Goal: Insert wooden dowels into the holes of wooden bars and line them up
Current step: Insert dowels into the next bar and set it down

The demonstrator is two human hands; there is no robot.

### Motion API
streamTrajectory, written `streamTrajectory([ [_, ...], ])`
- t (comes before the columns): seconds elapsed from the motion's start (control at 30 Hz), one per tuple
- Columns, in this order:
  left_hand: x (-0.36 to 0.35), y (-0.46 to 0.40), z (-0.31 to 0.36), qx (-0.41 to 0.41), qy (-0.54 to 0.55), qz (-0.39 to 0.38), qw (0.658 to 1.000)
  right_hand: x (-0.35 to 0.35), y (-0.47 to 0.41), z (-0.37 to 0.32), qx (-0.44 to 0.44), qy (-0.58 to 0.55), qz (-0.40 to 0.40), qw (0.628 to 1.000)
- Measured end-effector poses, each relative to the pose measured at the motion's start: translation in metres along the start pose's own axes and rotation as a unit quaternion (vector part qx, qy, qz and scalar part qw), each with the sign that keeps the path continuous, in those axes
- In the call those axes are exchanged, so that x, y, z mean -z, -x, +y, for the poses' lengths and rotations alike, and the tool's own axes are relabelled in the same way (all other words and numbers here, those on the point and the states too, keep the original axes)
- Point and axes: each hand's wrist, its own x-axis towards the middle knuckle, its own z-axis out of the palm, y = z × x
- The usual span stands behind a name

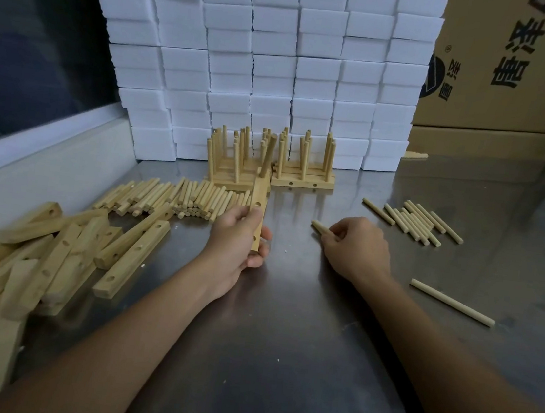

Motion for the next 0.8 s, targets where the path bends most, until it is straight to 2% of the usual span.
streamTrajectory([
  [0.27,0.000,0.000,0.002,0.011,0.026,-0.020,0.999,-0.009,0.012,-0.019,0.040,0.005,-0.026,0.999],
  [0.47,-0.002,0.002,0.002,0.005,0.005,-0.016,1.000,-0.006,0.017,-0.024,0.061,0.004,-0.005,0.998],
  [0.8,-0.001,0.002,-0.001,-0.004,0.008,-0.019,1.000,-0.011,0.022,-0.033,0.209,-0.067,0.027,0.975],
])
